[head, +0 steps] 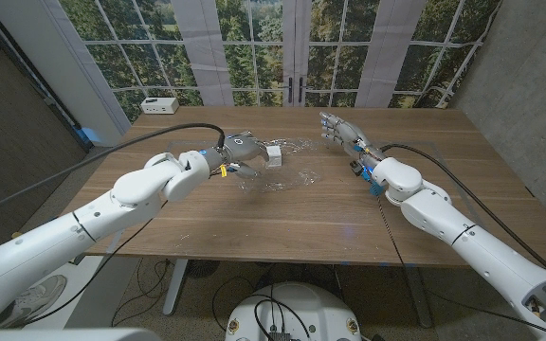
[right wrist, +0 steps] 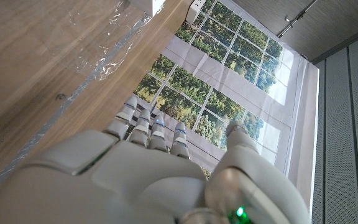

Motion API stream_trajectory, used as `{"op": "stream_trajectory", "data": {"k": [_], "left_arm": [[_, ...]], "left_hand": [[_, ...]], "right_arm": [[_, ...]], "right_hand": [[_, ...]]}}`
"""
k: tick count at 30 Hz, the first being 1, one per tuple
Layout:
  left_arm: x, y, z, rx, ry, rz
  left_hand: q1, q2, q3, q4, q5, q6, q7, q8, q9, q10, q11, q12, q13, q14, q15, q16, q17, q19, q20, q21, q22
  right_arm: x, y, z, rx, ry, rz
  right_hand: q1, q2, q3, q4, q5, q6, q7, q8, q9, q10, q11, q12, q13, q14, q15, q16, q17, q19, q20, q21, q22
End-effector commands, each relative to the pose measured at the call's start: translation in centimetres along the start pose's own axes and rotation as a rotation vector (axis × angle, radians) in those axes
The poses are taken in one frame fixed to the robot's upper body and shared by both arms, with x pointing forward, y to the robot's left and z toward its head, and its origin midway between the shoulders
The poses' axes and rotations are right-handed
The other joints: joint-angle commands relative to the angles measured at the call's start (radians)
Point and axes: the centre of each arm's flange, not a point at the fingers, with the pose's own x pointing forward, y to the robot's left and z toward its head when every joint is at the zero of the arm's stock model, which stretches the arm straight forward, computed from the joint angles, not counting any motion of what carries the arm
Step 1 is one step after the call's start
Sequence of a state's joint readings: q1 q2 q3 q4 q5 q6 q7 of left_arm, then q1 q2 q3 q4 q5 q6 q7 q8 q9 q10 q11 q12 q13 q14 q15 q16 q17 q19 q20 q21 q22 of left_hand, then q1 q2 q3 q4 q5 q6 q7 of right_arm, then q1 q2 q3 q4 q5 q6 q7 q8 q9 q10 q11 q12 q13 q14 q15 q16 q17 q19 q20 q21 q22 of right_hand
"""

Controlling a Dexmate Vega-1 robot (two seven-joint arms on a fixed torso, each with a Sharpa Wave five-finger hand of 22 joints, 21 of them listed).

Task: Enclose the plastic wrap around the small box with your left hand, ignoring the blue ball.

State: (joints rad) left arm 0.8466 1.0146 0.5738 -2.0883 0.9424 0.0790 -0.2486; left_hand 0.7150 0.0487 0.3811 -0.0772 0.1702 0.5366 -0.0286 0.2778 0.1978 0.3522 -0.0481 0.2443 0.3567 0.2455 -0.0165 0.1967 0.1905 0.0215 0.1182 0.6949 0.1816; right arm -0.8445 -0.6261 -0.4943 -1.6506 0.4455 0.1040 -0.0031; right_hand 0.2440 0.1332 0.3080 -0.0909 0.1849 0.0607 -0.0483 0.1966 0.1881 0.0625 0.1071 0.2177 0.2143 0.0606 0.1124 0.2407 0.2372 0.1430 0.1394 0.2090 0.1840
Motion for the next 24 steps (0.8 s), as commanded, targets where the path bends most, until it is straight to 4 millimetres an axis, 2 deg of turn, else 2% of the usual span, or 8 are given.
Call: {"op": "stream_trajectory", "data": {"k": [1, 12, 24], "left_arm": [[-1.1, -0.9, -0.6, -0.003, 0.031, -0.091], [-0.8, -1.8, -1.4, 0.017, 0.047, -0.182], [0.2, -2.9, -1.8, 0.078, 0.057, -0.243]], "left_hand": [[0.003, -0.007, 0.002, -0.008, 0.005, 0.013, -0.003, 0.009, 0.004, 0.011, -0.001, 0.004, -0.001, 0.006, -0.002, 0.006, 0.003, 0.003, 0.010, -0.003, 0.003], [0.010, -0.007, 0.001, -0.018, 0.006, 0.021, -0.002, 0.006, 0.004, 0.013, 0.001, 0.003, -0.004, 0.006, -0.001, 0.007, 0.001, 0.007, 0.011, -0.005, 0.003], [0.045, -0.007, 0.006, -0.050, 0.008, 0.051, -0.016, 0.007, 0.004, 0.008, -0.010, -0.001, -0.012, -0.003, -0.006, 0.004, -0.003, 0.013, 0.007, -0.011, 0.002]], "right_arm": [[0.3, 0.3, 0.7, -0.012, -0.020, 0.003], [0.4, 0.4, 0.6, -0.004, -0.017, -0.001], [0.4, 0.2, 0.2, -0.001, -0.012, 0.002]], "right_hand": [[0.006, 0.005, -0.001, -0.002, -0.003, 0.006, -0.003, 0.000, 0.002, 0.006, 0.003, -0.003, 0.000, 0.007, 0.001, 0.003, 0.002, 0.003, 0.009, 0.007, 0.003], [0.007, 0.005, -0.001, -0.002, -0.004, 0.007, -0.003, 0.000, 0.002, 0.007, 0.002, -0.003, 0.000, 0.008, 0.001, 0.003, 0.002, 0.004, 0.008, 0.007, 0.003], [0.007, 0.005, -0.001, -0.002, -0.004, 0.007, -0.002, 0.000, 0.002, 0.007, 0.002, -0.004, 0.000, 0.008, 0.002, 0.003, 0.002, 0.004, 0.008, 0.007, 0.002]]}}
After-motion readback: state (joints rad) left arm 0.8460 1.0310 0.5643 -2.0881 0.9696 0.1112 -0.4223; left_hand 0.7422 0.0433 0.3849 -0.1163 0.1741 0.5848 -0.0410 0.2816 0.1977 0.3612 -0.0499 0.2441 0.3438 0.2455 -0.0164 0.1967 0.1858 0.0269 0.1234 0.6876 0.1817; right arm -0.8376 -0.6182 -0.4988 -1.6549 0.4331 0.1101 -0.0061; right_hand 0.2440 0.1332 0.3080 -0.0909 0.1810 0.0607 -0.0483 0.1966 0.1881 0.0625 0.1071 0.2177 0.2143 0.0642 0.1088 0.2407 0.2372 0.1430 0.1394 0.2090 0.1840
